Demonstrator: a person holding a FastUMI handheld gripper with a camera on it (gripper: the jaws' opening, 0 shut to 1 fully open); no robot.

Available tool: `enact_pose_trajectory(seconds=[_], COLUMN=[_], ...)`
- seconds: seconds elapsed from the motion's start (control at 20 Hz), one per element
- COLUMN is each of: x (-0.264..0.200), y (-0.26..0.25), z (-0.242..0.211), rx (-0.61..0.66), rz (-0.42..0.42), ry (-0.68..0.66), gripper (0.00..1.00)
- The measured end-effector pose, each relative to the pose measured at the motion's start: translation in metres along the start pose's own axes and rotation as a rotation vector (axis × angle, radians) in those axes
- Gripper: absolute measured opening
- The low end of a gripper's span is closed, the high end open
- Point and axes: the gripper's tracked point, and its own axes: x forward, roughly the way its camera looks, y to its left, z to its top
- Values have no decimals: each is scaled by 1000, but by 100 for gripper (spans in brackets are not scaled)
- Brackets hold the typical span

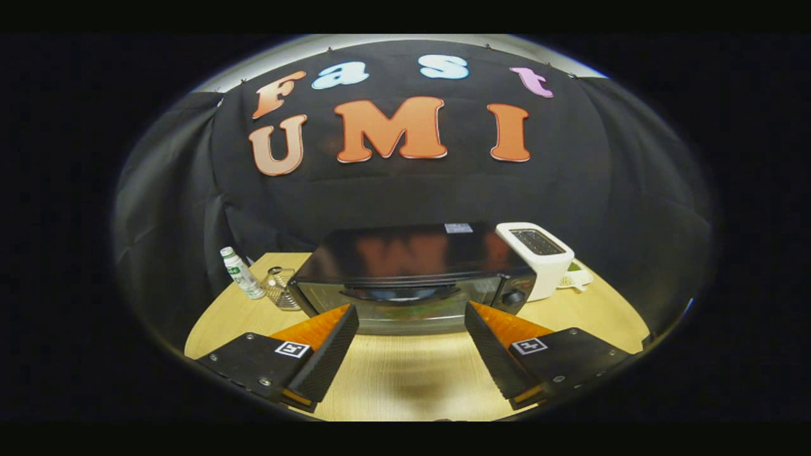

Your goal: Open the toaster oven, put the food inside, and close the toaster oven door.

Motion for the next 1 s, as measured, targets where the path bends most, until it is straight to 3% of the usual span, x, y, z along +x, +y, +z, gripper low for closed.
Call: enact_pose_trajectory(seconds=[0.65, 1.0], x=[-78, -107], y=[13, 4], z=[146, 174], rx=[8, 16], rz=[47, 21], ry=[-238, -313], gripper=[99, 99])
